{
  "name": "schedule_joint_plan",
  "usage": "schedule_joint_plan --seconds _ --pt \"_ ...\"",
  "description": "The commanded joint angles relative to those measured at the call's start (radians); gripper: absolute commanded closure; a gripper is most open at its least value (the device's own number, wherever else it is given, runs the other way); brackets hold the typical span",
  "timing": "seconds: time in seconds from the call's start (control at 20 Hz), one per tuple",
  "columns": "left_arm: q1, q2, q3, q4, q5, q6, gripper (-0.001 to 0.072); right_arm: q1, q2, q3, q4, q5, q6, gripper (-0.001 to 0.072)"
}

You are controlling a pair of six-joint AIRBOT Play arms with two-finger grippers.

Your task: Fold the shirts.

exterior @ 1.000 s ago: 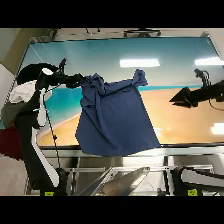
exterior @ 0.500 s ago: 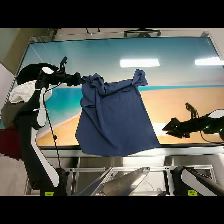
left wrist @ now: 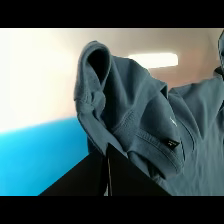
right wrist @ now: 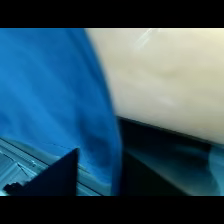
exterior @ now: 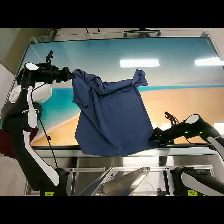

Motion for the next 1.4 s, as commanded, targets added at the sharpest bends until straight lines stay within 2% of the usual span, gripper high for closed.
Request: schedule_joint_plan --seconds 0.0,0.1,0.25,0.35,0.45,0.6,0.7,0.75,0.9,1.1,1.15,1.2,1.25,1.3,1.35 --pt "0.025 0.006 0.001 -0.001 -0.046 0.001 0.0686 0.088 -0.022 0.019 0.107 -0.048 -0.066 0.0685" --pt "0.040 0.008 0.001 0.000 -0.071 -0.003 0.0687 0.079 -0.022 0.098 0.077 -0.087 -0.067 0.0688" --pt "0.070 0.011 0.000 0.011 -0.167 -0.046 0.0687 0.002 -0.084 0.364 -0.106 -0.137 -0.019 0.0689" --pt "0.083 0.011 0.000 0.064 -0.296 -0.073 0.0687 -0.064 -0.211 0.616 -0.180 -0.127 -0.011 0.0689" --pt "0.076 0.021 -0.030 0.158 -0.389 -0.123 0.0688 -0.097 -0.384 0.904 -0.179 -0.094 -0.012 0.0689" --pt "0.060 0.120 -0.261 0.167 -0.384 -0.130 0.0687 -0.090 -0.660 1.355 -0.168 0.008 -0.007 0.0689" --pt "0.032 0.205 -0.476 0.175 -0.377 -0.123 0.0687 -0.079 -0.816 1.601 -0.163 0.078 0.043 0.0688" --pt "0.015 0.243 -0.569 0.198 -0.359 -0.121 0.0687 -0.073 -0.859 1.653 -0.163 0.087 0.056 0.0688" --pt "-0.020 0.335 -0.779 0.296 -0.313 -0.122 0.0686 -0.063 -0.881 1.604 -0.163 0.050 0.055 0.0688" --pt "-0.014 0.389 -0.882 0.305 -0.246 -0.121 0.0686 -0.068 -0.882 1.582 -0.159 0.050 0.077 0.0676" --pt "-0.013 0.388 -0.876 0.304 -0.240 -0.119 0.0686 -0.069 -0.882 1.582 -0.161 0.050 0.106 0.0565" --pt "-0.013 0.389 -0.865 0.304 -0.229 -0.109 0.0686 -0.072 -0.882 1.582 -0.159 0.050 0.110 0.0341" --pt "-0.014 0.388 -0.846 0.304 -0.225 -0.104 0.0686 -0.075 -0.882 1.582 -0.160 0.051 0.126 0.0317" --pt "-0.014 0.389 -0.821 0.304 -0.221 -0.103 0.0686 -0.082 -0.880 1.582 -0.159 0.056 0.139 0.0390" --pt "-0.014 0.388 -0.795 0.305 -0.222 -0.103 0.0686 -0.096 -0.876 1.583 -0.160 0.076 0.151 0.0424"
